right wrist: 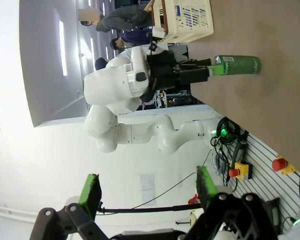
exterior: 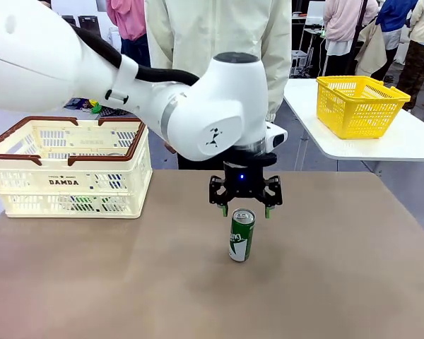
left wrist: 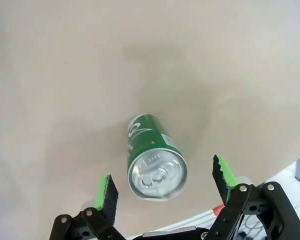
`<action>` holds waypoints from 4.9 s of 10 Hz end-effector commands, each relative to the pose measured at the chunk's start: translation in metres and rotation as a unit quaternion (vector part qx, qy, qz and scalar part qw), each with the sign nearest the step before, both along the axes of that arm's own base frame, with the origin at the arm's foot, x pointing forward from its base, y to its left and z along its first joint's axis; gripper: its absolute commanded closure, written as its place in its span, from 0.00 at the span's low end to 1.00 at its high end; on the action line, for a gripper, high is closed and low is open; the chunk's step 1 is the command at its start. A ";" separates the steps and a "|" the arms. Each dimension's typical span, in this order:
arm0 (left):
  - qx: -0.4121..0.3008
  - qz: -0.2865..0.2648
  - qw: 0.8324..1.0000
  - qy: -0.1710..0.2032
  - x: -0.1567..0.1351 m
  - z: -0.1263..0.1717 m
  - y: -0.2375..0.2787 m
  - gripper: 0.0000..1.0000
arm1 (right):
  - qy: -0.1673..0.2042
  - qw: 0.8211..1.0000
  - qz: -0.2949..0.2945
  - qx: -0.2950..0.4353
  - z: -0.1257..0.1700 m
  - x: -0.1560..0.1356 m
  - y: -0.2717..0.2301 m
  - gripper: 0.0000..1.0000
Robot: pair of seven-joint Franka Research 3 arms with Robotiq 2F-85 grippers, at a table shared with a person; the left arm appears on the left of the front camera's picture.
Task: Place the drinks into the Shopping basket.
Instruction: Pick up one drink and place it into the Shopping basket.
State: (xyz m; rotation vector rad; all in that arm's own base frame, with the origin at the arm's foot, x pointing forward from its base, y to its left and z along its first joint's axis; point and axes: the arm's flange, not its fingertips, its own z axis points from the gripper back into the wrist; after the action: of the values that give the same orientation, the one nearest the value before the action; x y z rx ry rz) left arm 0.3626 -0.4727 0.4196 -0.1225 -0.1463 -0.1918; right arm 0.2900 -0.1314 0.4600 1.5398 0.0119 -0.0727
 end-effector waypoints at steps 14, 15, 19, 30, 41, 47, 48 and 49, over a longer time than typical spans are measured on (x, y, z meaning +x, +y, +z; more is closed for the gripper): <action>0.038 -0.034 0.997 -0.053 -0.005 -0.050 -0.010 1.00 | 0.008 1.000 -0.001 0.005 0.005 -0.001 -0.001 0.00; 0.039 -0.031 0.998 -0.045 -0.005 -0.050 -0.009 1.00 | 0.008 1.000 -0.001 0.005 0.005 -0.001 -0.001 0.00; 0.037 -0.024 0.998 -0.035 -0.007 -0.042 -0.004 1.00 | 0.008 1.000 -0.001 0.005 0.005 -0.001 -0.001 0.00; -0.098 0.127 0.978 -0.134 0.127 0.234 0.451 1.00 | 0.008 1.000 -0.001 0.005 0.005 -0.001 -0.001 0.00; -0.072 0.253 0.958 -0.118 0.146 0.142 0.587 1.00 | 0.008 1.000 -0.001 0.005 0.005 -0.001 -0.001 0.00; -0.006 0.212 0.972 -0.100 0.189 0.078 0.547 1.00 | 0.008 1.000 -0.001 0.005 0.005 -0.001 -0.001 0.00; 0.011 0.212 0.972 -0.099 0.194 0.067 0.542 1.00 | 0.008 1.000 -0.001 0.005 0.005 -0.001 -0.001 0.00; 0.036 0.218 0.970 -0.105 0.198 0.056 0.539 1.00 | 0.008 1.000 -0.001 0.005 0.005 -0.001 -0.001 0.00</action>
State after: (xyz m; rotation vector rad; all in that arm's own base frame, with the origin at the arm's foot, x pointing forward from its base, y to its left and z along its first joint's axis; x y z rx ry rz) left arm 0.5588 0.0678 0.4715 -0.0559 -0.3429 0.2043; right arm 0.2896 -0.1321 0.4598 1.5414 0.0121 -0.0746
